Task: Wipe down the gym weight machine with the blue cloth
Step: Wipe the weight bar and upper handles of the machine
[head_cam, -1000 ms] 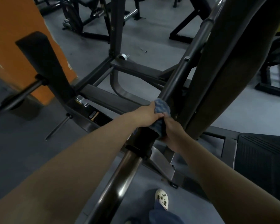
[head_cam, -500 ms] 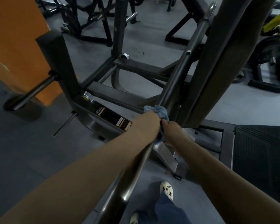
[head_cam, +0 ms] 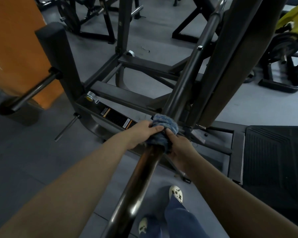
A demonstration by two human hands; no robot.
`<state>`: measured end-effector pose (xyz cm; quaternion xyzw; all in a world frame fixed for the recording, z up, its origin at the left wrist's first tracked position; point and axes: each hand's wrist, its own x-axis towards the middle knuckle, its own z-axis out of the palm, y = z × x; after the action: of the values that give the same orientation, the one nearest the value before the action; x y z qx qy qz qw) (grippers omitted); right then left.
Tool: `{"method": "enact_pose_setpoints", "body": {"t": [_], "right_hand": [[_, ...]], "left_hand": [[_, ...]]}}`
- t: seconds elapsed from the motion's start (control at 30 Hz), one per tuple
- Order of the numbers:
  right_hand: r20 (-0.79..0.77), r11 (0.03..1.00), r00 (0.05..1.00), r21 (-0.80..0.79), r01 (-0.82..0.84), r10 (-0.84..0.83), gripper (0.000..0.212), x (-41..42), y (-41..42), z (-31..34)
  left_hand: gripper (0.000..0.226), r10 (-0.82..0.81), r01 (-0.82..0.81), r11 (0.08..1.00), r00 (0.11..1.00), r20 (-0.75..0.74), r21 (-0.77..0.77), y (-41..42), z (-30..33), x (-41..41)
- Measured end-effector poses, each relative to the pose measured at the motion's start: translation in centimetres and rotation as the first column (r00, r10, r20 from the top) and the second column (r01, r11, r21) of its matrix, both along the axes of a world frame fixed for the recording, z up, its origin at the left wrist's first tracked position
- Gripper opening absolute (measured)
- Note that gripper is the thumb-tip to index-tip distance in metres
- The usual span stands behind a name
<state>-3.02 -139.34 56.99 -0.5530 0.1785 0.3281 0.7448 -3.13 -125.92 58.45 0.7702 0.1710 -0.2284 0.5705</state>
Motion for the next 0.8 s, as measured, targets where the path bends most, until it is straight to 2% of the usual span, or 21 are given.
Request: {"method": "enact_pose_setpoints", "body": {"t": [0.1,0.23,0.3,0.37,0.47,0.53,0.6,0.67,0.8], "right_hand": [[-0.037,1.000,0.999,-0.010,-0.019,0.019,0.038,-0.3,-0.3,0.3],[0.039,0.964,0.985,-0.215,-0.158,0.170,0.036,-2.2,-0.4,0.6],[0.040,0.921,0.960,-0.295,-0.255,0.278,0.025,-4.0,-0.5,0.9],[0.028,0.911,0.943,-0.271,-0.311,0.331,0.009,-5.5,-0.5,0.9],[-0.042,0.972,0.976,-0.093,-0.216,0.213,0.009,-5.5,-0.2,0.4],[-0.115,0.995,0.990,-0.047,-0.089,0.083,0.025,-4.0,-0.1,-0.2],[-0.122,0.999,0.992,-0.049,0.000,-0.006,0.036,-2.1,0.1,-0.4],[-0.119,0.999,0.993,-0.041,0.021,-0.026,0.039,-0.9,0.4,-0.4],[-0.106,1.000,0.994,0.002,0.002,-0.002,0.036,-0.8,0.6,-0.1]], "left_hand": [[0.021,0.071,-0.088,0.967,0.994,-0.082,-0.238,0.1,-0.2,-0.5],[0.025,0.067,-0.099,0.961,0.989,-0.130,-0.258,0.9,-1.1,-2.5],[0.024,0.027,-0.074,0.963,0.984,-0.179,-0.259,1.5,-1.2,-4.5],[0.022,0.021,-0.083,0.956,0.976,-0.217,-0.280,1.8,-1.4,-6.3],[0.022,0.074,-0.121,0.954,0.982,-0.174,-0.275,1.3,-1.5,-6.8],[0.032,0.154,-0.173,0.957,0.983,-0.095,-0.232,0.6,-1.2,-5.6],[0.040,0.182,-0.184,0.964,0.983,-0.028,-0.191,0.1,-1.1,-3.9],[0.038,0.139,-0.139,0.976,0.990,-0.014,-0.167,0.0,-1.1,-2.6],[0.030,0.082,-0.098,0.979,0.993,-0.090,-0.182,0.3,-1.1,-2.0]]}}
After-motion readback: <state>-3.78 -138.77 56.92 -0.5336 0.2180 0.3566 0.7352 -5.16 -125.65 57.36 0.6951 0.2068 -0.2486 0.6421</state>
